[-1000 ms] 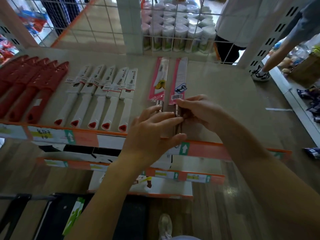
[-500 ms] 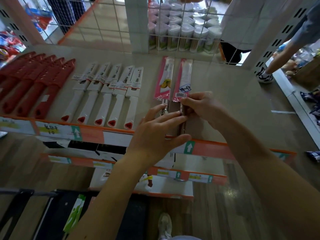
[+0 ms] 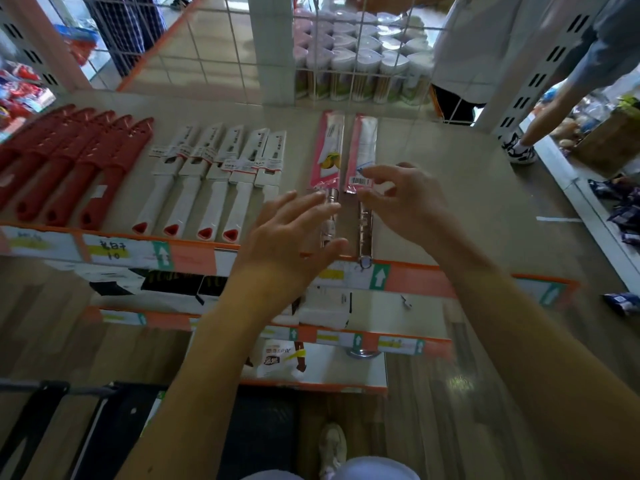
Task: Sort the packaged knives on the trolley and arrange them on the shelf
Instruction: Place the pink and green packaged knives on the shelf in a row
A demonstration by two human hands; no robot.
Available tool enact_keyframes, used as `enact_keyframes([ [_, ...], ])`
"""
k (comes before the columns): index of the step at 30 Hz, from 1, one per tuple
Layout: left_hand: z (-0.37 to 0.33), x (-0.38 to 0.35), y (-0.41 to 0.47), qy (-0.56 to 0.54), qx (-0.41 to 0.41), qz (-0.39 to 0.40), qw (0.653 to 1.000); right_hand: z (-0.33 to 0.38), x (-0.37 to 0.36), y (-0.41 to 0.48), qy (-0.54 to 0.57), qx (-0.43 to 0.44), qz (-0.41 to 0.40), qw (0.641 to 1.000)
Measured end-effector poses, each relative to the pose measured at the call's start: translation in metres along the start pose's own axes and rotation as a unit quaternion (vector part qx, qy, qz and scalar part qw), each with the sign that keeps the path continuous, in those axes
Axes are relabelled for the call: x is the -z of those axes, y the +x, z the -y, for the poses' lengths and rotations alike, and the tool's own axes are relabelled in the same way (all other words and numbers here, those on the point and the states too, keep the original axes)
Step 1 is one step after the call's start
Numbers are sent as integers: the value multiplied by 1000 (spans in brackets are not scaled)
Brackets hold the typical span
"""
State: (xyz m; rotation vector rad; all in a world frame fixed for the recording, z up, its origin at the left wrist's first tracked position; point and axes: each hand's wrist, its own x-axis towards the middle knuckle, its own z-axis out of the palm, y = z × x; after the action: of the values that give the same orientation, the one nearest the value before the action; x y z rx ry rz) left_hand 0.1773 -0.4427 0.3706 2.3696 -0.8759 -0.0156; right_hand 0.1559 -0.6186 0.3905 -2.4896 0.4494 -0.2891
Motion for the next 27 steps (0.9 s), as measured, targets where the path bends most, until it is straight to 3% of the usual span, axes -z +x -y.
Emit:
enact_keyframes([
  [3, 7, 14, -14, -7, 1, -31, 999, 19, -3, -20, -18, 38, -17, 999],
  [9, 25, 41, -68, 0, 15, -76, 997, 58, -20, -88, -68, 11, -13, 998],
  [14, 48, 60, -128, 8, 2, -85, 996, 89, -51, -163, -70, 12, -107, 992],
  [22, 75, 95, -226, 24, 5, -38, 999, 141, -96, -261, -69, -44, -37, 996],
  [27, 80, 106, -278, 38, 18, -24, 999, 162, -110, -308, -66, -35, -27, 997],
])
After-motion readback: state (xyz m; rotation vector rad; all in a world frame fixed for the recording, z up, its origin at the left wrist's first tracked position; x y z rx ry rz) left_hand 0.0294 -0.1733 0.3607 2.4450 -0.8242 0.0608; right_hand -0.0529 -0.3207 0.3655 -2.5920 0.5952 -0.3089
